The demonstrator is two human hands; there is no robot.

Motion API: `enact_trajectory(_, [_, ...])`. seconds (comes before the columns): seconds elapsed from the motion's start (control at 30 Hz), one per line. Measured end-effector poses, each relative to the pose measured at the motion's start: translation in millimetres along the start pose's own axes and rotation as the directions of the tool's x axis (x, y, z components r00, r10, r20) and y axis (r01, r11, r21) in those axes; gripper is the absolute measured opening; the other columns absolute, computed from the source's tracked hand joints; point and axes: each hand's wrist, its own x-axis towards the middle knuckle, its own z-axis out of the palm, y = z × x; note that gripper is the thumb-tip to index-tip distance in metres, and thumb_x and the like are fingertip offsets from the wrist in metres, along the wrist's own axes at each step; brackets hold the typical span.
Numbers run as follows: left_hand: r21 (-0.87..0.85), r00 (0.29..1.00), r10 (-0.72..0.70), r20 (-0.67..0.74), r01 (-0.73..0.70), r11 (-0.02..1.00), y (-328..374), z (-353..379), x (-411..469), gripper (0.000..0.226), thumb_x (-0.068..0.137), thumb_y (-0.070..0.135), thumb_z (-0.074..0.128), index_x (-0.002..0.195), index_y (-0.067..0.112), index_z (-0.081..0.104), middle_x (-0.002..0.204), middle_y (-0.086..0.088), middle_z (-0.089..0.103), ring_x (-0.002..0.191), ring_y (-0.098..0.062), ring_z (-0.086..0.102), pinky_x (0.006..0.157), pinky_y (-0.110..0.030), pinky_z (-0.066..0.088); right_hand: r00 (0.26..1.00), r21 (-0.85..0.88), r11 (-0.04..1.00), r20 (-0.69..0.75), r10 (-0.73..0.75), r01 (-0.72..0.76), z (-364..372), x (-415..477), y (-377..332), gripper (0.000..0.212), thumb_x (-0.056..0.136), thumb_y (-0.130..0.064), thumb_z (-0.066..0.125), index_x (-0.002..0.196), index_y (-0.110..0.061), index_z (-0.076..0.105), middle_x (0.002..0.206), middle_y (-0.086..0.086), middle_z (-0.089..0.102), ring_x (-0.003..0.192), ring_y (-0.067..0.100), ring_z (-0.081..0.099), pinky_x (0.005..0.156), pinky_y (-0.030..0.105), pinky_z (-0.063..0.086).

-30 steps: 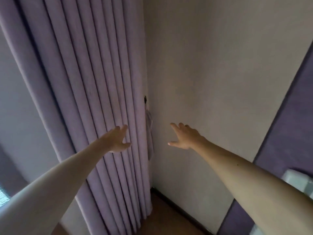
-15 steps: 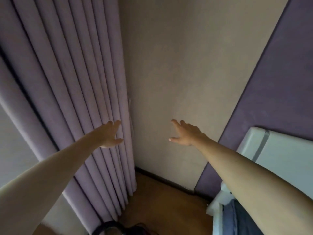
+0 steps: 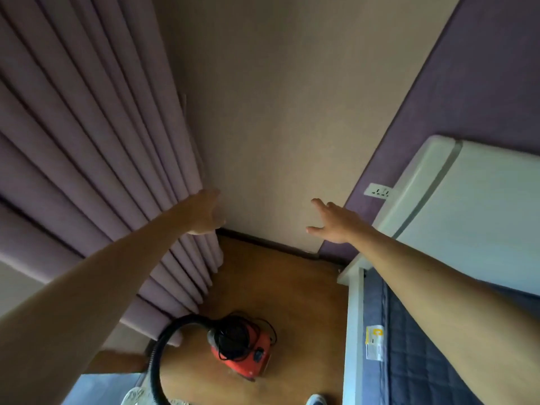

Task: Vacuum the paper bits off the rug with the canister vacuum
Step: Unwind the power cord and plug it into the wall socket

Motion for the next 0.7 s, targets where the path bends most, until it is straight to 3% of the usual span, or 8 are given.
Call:
enact_trajectory(0.17, [-0.016, 0.995, 0.013, 0.104, -0.011, 1.000, -1.2, 58.8, 25.1, 0.082, 0.100, 0.046, 0.048, 0.158, 0.014, 0.000, 0.160, -0.014, 0.020, 0.143, -0.030, 0.030, 0.116, -0.037, 0.030, 0.994, 0.062, 0.997, 0.101, 0.049, -0.055, 74.1, 6.0, 9.8, 0.082, 0.090, -0.062, 0.052, 0.151, -0.023, 0.015, 0.137, 0.013, 0.051, 0.113, 0.032, 0.060, 0.088, 0.041, 0.051])
enact_trajectory(0.37, [-0.113, 0.980, 0.047, 0.192, -0.026, 0.993, -15.8, 142.6, 52.1, 0.082, 0.094, 0.051, 0.055, 0.155, 0.019, 0.011, 0.143, -0.016, 0.048, 0.122, -0.031, 0.054, 0.101, -0.045, 0.048, 0.966, 0.108, 0.988, 0.246, 0.084, -0.113, 164.7, 1.2, 8.8, 0.084, 0.089, -0.063, 0.051, 0.154, -0.023, 0.016, 0.153, 0.010, 0.038, 0.135, 0.030, 0.045, 0.104, 0.045, 0.043])
enact_trajectory(0.57, [-0.109, 0.970, 0.025, 0.241, 0.001, 0.994, -34.7, 236.7, 56.7, 0.080, 0.095, 0.047, 0.055, 0.154, 0.013, 0.014, 0.153, -0.017, 0.033, 0.136, -0.033, 0.041, 0.107, -0.043, 0.041, 0.918, 0.143, 0.977, 0.386, 0.094, -0.160, 253.0, -3.3, -0.3, 0.081, 0.090, -0.063, 0.050, 0.153, -0.024, 0.017, 0.157, 0.009, 0.033, 0.139, 0.031, 0.041, 0.105, 0.045, 0.041])
enact_trajectory(0.7, [-0.105, 0.953, 0.015, 0.301, 0.017, 0.994, -51.7, 304.7, 54.8, 0.077, 0.093, 0.046, 0.060, 0.150, 0.008, 0.025, 0.143, -0.021, 0.044, 0.129, -0.036, 0.047, 0.099, -0.037, 0.041, 0.882, 0.242, 0.946, 0.464, 0.084, -0.217, 317.0, -7.2, -13.7, 0.081, 0.089, -0.062, 0.052, 0.153, -0.025, 0.019, 0.154, 0.011, 0.035, 0.136, 0.031, 0.042, 0.107, 0.044, 0.041])
